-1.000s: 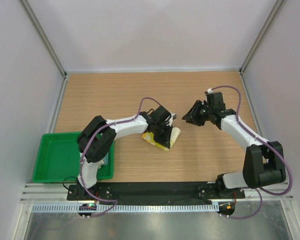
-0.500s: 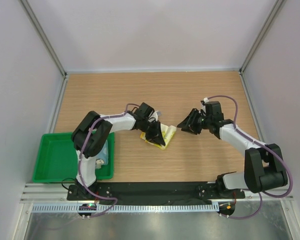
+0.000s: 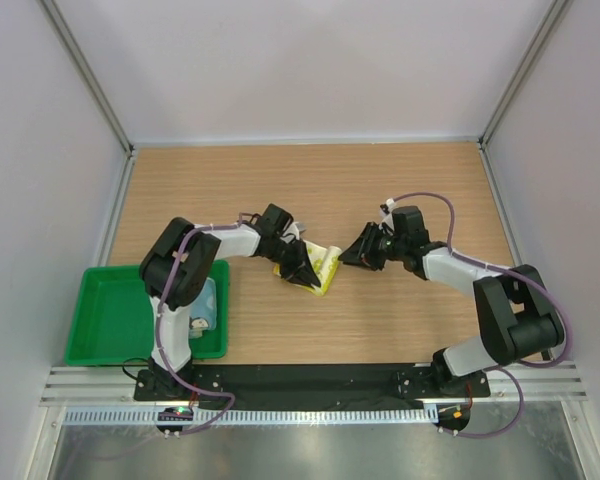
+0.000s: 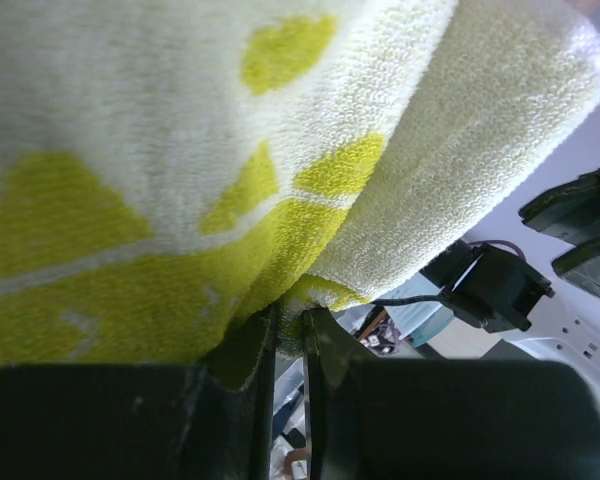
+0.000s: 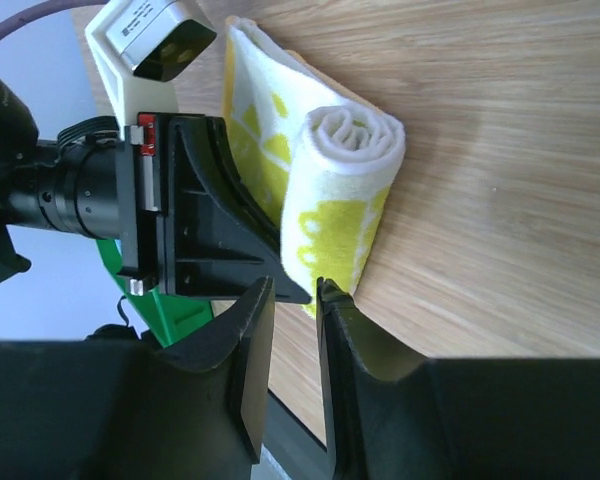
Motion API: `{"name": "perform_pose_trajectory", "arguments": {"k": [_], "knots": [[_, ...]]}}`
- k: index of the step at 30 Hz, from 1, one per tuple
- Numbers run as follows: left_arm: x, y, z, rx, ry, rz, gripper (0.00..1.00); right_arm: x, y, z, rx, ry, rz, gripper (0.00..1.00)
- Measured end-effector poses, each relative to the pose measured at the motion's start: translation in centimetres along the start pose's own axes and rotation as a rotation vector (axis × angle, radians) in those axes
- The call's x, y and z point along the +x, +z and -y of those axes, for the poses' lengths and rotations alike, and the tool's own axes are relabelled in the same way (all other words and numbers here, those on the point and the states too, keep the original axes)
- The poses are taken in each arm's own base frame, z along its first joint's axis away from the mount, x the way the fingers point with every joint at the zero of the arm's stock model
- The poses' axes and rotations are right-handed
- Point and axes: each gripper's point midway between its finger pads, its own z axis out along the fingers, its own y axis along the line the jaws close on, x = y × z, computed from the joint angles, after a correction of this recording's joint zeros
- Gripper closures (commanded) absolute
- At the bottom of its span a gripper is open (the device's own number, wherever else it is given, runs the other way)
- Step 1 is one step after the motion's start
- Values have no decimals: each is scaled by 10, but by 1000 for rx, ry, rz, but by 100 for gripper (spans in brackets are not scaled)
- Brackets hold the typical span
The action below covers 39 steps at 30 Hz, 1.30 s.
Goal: Roll the towels
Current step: Roll the towel
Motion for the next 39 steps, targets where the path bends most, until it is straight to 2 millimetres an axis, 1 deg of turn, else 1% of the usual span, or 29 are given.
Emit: {"name": "perform_pose_trajectory", "arguments": {"k": [1, 2, 5, 8, 11, 17, 20, 23, 27, 28, 34, 39], "knots": [[-1, -1, -1, 2, -10, -1, 100, 0, 4, 1, -4, 1, -4, 67], [-2, -2, -3, 3, -22, -2, 100, 0, 7, 3, -4, 6, -8, 59], [-5, -6, -7, 4, -45, -1, 100, 4, 17, 14, 34, 21, -29, 44], [-6, -9, -10, 2, -61, -2, 100, 4, 25, 18, 61, 11, -41, 40], [-7, -9, -13, 6, -73, -12, 100, 4, 33, 18, 69, -5, -52, 38], [-8, -9, -15, 23, -95, -47, 100, 10, 45, 22, 74, -14, -74, 38], [-8, -9, -15, 32, -101, -58, 100, 14, 52, 24, 72, -16, -90, 40], [-8, -10, -16, 36, -99, -61, 100, 15, 59, 19, 51, -37, -97, 44], [-8, -12, -18, 39, -97, -68, 100, 21, 68, 16, 31, -59, -107, 55], [-8, -12, -18, 38, -97, -69, 100, 22, 70, 15, 29, -61, -109, 59], [-8, -15, -20, 34, -97, -75, 99, 23, 73, 14, 21, -66, -110, 74], [-8, -16, -21, 24, -98, -76, 93, 24, 73, 15, 27, -64, -108, 80]]}}
